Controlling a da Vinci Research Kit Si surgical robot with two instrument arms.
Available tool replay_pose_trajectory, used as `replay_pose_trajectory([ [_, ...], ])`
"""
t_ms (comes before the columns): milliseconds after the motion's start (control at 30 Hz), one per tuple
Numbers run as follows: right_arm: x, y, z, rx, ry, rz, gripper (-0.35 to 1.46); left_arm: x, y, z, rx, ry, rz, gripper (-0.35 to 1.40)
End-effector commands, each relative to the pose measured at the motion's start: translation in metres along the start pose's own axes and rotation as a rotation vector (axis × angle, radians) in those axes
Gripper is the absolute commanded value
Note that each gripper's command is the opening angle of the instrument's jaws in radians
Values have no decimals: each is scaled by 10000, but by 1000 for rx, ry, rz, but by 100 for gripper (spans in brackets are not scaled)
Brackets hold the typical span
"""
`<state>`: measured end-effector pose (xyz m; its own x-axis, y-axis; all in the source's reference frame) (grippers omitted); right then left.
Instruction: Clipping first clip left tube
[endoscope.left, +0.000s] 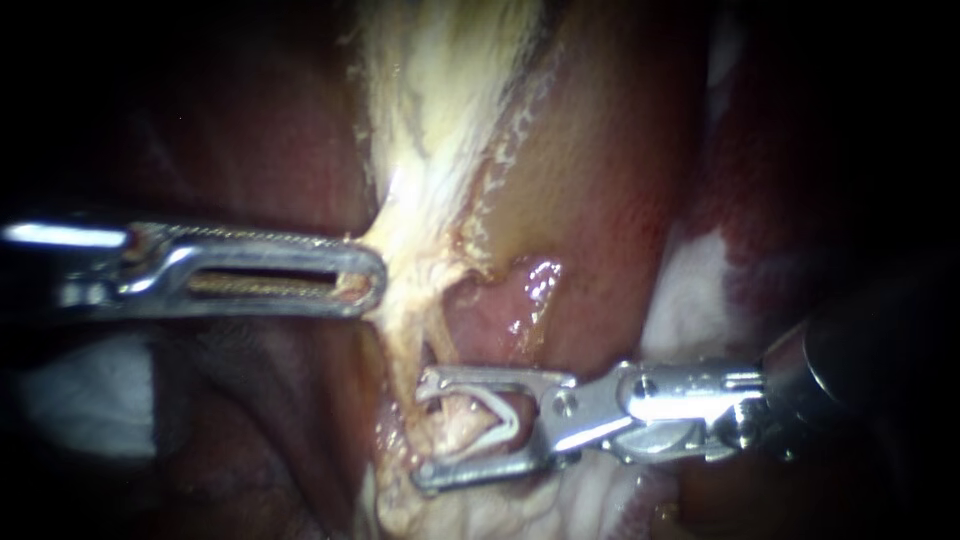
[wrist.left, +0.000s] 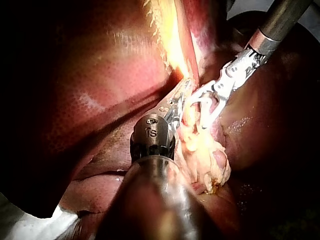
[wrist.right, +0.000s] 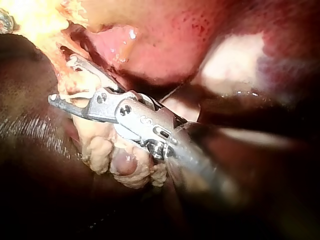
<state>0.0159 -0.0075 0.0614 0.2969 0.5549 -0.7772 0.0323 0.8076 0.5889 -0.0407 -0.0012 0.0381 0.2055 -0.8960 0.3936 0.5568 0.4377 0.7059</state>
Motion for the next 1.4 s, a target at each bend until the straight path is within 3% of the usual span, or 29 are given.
replay_pose_trajectory([
  [33,1,0,1,0,0,0,60,0,-1,-1,-1,1,-1,-35],
  [300,3,1,17,26,5,-2,60,-1,-4,-1,-5,-1,-2,-35],
  [567,-1,-18,24,142,13,-25,60,-1,0,0,-4,0,-2,-35],
  [800,-1,-31,30,198,15,-21,59,-2,3,2,-3,0,-1,-35],
  [1200,-12,-23,64,191,12,18,53,0,6,6,-4,-1,0,-35],
  [1400,-13,-16,66,151,11,68,46,0,6,6,-4,-1,0,-35],
])
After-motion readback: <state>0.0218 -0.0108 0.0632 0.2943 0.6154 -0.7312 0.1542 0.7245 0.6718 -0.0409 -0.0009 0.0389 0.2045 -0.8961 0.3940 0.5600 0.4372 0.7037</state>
